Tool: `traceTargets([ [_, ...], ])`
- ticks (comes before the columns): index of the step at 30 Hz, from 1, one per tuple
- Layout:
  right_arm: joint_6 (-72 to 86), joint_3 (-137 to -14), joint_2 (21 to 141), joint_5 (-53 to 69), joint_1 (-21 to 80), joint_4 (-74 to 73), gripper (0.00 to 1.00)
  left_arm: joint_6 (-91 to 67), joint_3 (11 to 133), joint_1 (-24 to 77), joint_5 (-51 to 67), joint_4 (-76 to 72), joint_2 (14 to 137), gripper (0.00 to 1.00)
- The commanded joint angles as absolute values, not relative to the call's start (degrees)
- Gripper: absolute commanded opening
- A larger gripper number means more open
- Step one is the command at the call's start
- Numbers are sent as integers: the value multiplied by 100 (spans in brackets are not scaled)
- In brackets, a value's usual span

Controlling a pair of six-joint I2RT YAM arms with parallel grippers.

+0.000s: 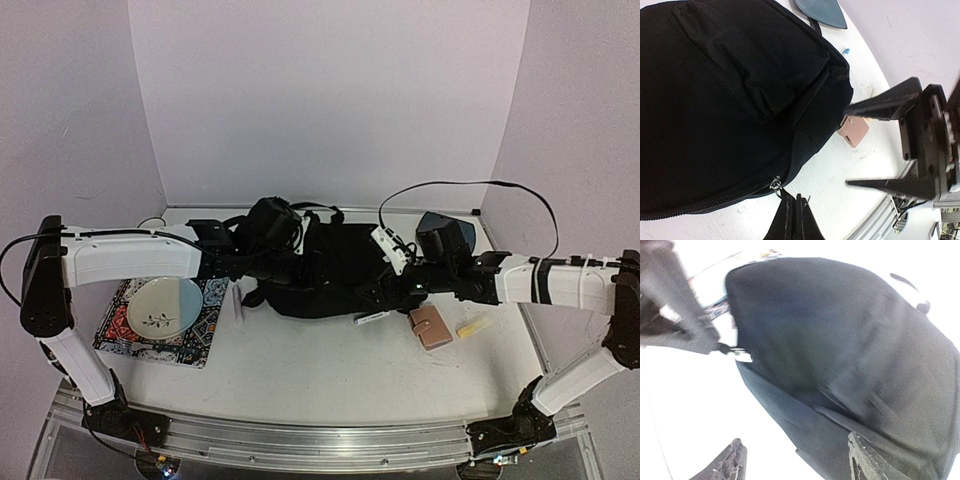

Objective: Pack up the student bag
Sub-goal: Hold the largest pocket of the student bag.

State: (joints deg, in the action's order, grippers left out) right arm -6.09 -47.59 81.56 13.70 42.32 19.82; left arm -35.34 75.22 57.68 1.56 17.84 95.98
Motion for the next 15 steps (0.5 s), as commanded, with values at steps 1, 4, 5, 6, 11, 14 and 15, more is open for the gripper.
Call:
traceTargets([
  [1,-2235,-4833,8390,1978,4432,2611,68,-3399,7966,5774,449,1458,9511,0],
  [4,-2584,-5065,8668,1865,4446,2691,63,-3434,7971,5773,459,1459,9501,0],
  [5,-2686,-5153,8749,1886,4453,2703,62,-3450,7981,5773,471,1459,9500,0],
  [6,-2765,-5237,8849,1926,4463,2717,61,-3469,7993,5773,485,1458,9500,0],
  [11,-3157,-5457,9225,1697,4528,2758,46,-3496,8078,5762,510,1459,9534,0],
  [14,-3247,-5449,9268,1565,4531,2786,23,-3514,8047,5682,499,1468,9547,0],
  [15,-3273,-5414,9242,1546,4530,2786,16,-3537,7998,5629,517,1472,9543,0],
])
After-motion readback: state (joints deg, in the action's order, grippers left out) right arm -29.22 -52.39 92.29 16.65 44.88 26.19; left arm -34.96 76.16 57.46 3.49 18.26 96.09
